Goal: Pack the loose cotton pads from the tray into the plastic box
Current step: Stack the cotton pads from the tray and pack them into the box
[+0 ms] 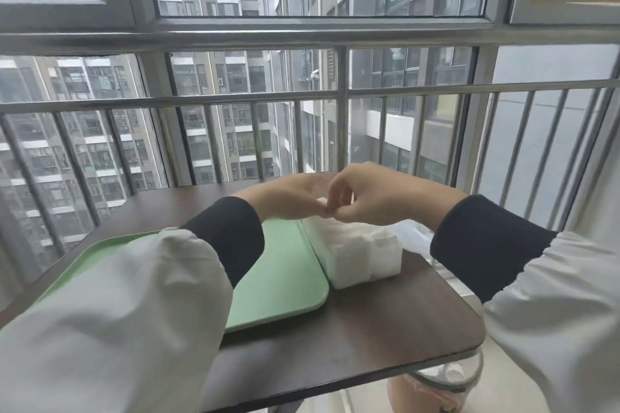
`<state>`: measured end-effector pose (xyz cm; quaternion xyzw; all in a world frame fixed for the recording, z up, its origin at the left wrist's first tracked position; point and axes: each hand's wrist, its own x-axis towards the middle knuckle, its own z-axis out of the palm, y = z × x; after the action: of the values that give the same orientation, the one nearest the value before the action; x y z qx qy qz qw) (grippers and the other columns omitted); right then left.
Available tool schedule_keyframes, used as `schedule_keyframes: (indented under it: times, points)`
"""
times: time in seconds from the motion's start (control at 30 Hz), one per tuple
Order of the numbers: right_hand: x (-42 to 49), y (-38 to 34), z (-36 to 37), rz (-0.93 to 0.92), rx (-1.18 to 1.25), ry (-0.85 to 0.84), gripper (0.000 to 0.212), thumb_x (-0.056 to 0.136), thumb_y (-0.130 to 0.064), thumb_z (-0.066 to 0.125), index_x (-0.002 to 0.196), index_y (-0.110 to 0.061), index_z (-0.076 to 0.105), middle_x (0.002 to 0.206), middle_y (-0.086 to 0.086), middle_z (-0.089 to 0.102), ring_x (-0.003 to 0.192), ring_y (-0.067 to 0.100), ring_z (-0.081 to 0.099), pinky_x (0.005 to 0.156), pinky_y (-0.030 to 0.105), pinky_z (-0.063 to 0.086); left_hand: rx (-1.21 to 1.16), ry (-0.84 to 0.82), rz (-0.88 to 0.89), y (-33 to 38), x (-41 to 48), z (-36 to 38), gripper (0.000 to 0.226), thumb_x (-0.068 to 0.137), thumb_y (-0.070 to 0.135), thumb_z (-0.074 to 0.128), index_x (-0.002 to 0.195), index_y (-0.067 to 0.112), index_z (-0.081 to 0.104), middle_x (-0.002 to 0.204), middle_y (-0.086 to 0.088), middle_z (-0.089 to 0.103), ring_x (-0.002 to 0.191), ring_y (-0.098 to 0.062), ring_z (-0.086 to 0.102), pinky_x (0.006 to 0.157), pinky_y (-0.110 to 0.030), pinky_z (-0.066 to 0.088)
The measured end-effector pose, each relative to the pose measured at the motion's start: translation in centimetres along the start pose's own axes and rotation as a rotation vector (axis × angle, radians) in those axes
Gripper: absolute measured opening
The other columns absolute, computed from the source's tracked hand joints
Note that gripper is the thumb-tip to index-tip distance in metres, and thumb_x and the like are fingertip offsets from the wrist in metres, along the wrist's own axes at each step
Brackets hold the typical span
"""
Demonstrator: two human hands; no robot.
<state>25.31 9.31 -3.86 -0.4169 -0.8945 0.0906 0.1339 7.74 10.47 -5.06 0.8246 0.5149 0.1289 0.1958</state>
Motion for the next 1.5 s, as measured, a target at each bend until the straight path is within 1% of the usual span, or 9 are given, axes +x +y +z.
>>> schedule_keyframes:
  times: [0.1,0.27,0.37,0.57,0.77,0.93,1.13,1.33,1.5]
  points:
    - [1.2,-2.8,0.8,-0.045,0.026,0.033,0.014,0.091,-0.023,0.065,0.087,-0.036,0.071,0.089,-0.018,0.064,0.081,0.000,0.061,0.062,0.013,0.041,-0.050,0.013,-0.046,-1.7,-3.8,-1.4,0.018,0.096,0.033,0.068,0.109,0.044,0.064,0.116,0.011,0.069,0.111,-0.009,0.062,0.106,-0.036,0.046]
    - [4.3,-8.2,3.5,-0.119,0.130,0.036,0.010,0.092,-0.023,0.066,0.090,-0.030,0.074,0.086,-0.015,0.069,0.078,0.000,0.064,0.067,0.018,0.052,0.056,0.079,-0.286,-6.0,-10.9,-3.6,0.044,0.096,0.040,0.065,0.137,0.023,0.056,0.139,0.006,0.058,0.128,-0.015,0.055,0.112,-0.034,0.040]
    - [6.3,-11.8,5.6,-0.172,0.175,-0.014,0.014,0.093,-0.021,0.065,0.086,-0.032,0.069,0.084,-0.016,0.069,0.078,-0.002,0.064,0.065,0.014,0.049,0.112,0.116,-0.399,-8.9,-15.4,-5.1,0.047,0.100,0.027,0.061,0.145,0.016,0.051,0.145,0.003,0.054,0.127,-0.015,0.053,0.111,-0.030,0.039]
    - [9.9,-17.2,9.6,-0.224,0.173,-0.103,0.013,0.095,-0.021,0.062,0.095,-0.025,0.074,0.085,-0.016,0.069,0.084,0.002,0.064,0.069,0.018,0.049,0.156,0.164,-0.574,-14.6,-22.5,-6.2,0.044,0.096,0.007,0.058,0.139,0.019,0.056,0.139,0.002,0.058,0.126,-0.015,0.054,0.109,-0.031,0.041]
    - [12.7,-19.4,12.0,-0.209,0.024,-0.238,0.021,0.097,-0.018,0.057,0.112,-0.024,0.072,0.118,-0.004,0.069,0.108,0.017,0.062,0.097,0.036,0.051,0.164,0.186,-0.617,-17.9,-23.9,-5.5,0.040,0.098,0.015,0.061,0.136,0.026,0.057,0.139,0.005,0.057,0.123,-0.016,0.056,0.110,-0.038,0.043]
    - [14.4,-19.7,13.6,-0.170,-0.006,-0.330,0.038,0.083,-0.044,0.077,0.112,-0.023,0.067,0.108,-0.005,0.069,0.095,0.015,0.066,0.087,0.035,0.054,0.095,0.172,-0.563,-19.1,-22.3,-5.1,0.048,0.085,0.033,0.079,0.129,0.028,0.061,0.122,0.009,0.064,0.107,-0.011,0.062,0.099,-0.033,0.051]
    - [15.0,-18.1,14.6,-0.141,0.085,-0.340,0.051,0.065,-0.051,0.088,0.105,-0.031,0.062,0.096,-0.012,0.069,0.081,0.004,0.066,0.064,0.024,0.051,0.071,0.105,-0.545,-19.7,-20.8,-5.1,0.051,0.072,0.036,0.089,0.116,0.036,0.063,0.102,0.013,0.064,0.087,-0.002,0.060,0.067,-0.020,0.045]
    - [14.4,-16.7,15.5,-0.076,0.216,-0.354,0.061,0.053,-0.065,0.088,0.097,-0.029,0.065,0.093,-0.012,0.066,0.083,0.006,0.064,0.067,0.025,0.049,0.009,0.094,-0.486,-20.4,-20.6,-5.4,0.023,0.078,0.030,0.085,0.092,0.040,0.070,0.083,0.008,0.067,0.069,-0.009,0.061,0.064,-0.021,0.049]
    - [14.0,-17.1,15.9,-0.134,0.202,-0.393,0.038,0.066,-0.053,0.087,0.077,-0.023,0.066,0.055,-0.019,0.056,0.049,-0.003,0.050,0.043,0.012,0.034,-0.335,0.367,-0.406,-21.0,-21.3,-6.2,0.009,0.085,0.025,0.080,0.091,0.029,0.076,0.097,-0.007,0.073,0.079,-0.013,0.069,0.076,-0.026,0.061]
